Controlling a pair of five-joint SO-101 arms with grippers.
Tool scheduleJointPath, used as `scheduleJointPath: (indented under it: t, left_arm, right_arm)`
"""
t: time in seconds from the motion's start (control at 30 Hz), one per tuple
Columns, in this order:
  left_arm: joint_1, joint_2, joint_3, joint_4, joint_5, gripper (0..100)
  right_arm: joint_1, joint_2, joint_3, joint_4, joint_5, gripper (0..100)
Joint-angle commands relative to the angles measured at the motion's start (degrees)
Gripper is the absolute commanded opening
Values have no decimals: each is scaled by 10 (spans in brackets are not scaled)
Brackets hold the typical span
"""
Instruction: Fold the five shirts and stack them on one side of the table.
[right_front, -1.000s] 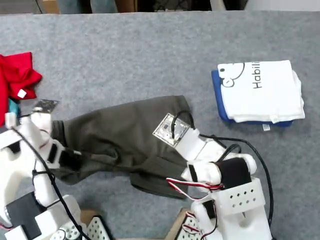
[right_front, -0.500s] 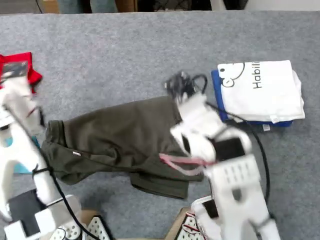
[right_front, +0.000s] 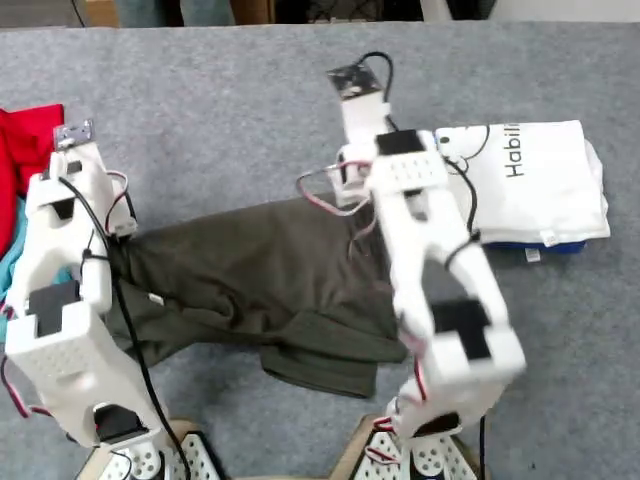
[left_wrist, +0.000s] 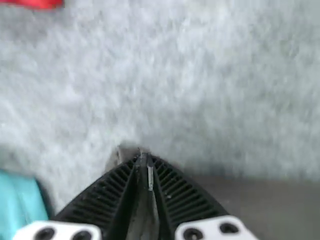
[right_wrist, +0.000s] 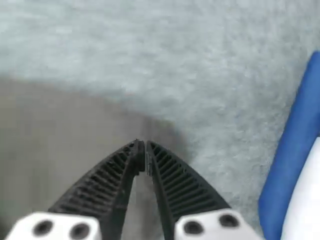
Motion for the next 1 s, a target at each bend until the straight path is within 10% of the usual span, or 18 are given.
scheduleJointPath:
  t: [0.0,0.33,0.77,0.97]
  left_arm:
    - [-15,35,-58,-4,6,29]
    - [-24,149,-244,-1,7,29]
    - [-7,79,-442,376,-18,29]
    - [-48,35,-342,416,-43,29]
  right_arm:
    - [42,98,-89,-7,-4,15]
    - [47,216,-274,29,0,15]
    - [35,216,-519,348,18,18]
    - [29,202,-542,380,36,15]
